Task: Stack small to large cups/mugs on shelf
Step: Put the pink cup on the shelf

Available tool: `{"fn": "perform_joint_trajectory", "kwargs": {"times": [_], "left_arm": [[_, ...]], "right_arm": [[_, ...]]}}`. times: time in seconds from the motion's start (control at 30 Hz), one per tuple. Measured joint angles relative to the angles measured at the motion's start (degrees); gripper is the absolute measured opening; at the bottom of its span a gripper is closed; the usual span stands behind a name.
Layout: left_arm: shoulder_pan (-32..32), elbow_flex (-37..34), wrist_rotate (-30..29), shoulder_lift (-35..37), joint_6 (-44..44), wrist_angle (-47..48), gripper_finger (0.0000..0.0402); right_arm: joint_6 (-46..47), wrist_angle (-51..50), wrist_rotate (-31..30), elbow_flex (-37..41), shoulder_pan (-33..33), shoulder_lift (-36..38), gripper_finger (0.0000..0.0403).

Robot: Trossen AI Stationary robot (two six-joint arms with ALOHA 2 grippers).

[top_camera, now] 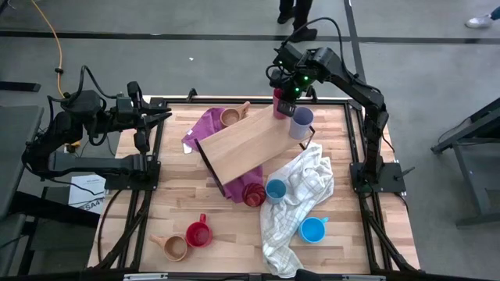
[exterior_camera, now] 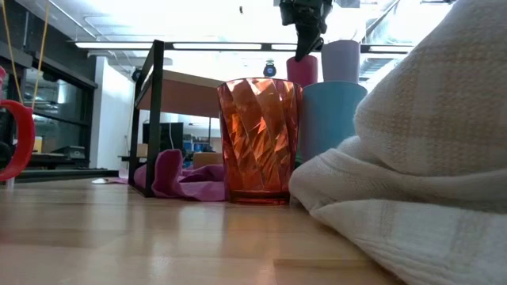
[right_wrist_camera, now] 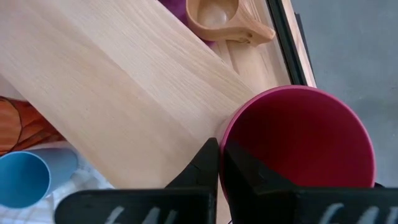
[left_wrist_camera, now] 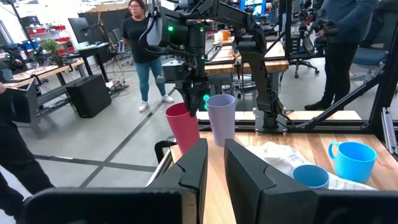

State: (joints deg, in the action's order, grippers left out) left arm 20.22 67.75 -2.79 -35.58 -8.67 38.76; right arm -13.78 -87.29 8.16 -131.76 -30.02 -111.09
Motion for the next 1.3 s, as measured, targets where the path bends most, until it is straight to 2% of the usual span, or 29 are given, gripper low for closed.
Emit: {"fn": "perform_joint_trajectory", "kwargs": {"times": [1.3], "left_arm": [[0.0,0.0,0.4,0.0,0.0,0.0,0.0044]], "right_arm": [[0.9,-1.2,1.0,0.0,0.0,0.0,0.0000]]}}
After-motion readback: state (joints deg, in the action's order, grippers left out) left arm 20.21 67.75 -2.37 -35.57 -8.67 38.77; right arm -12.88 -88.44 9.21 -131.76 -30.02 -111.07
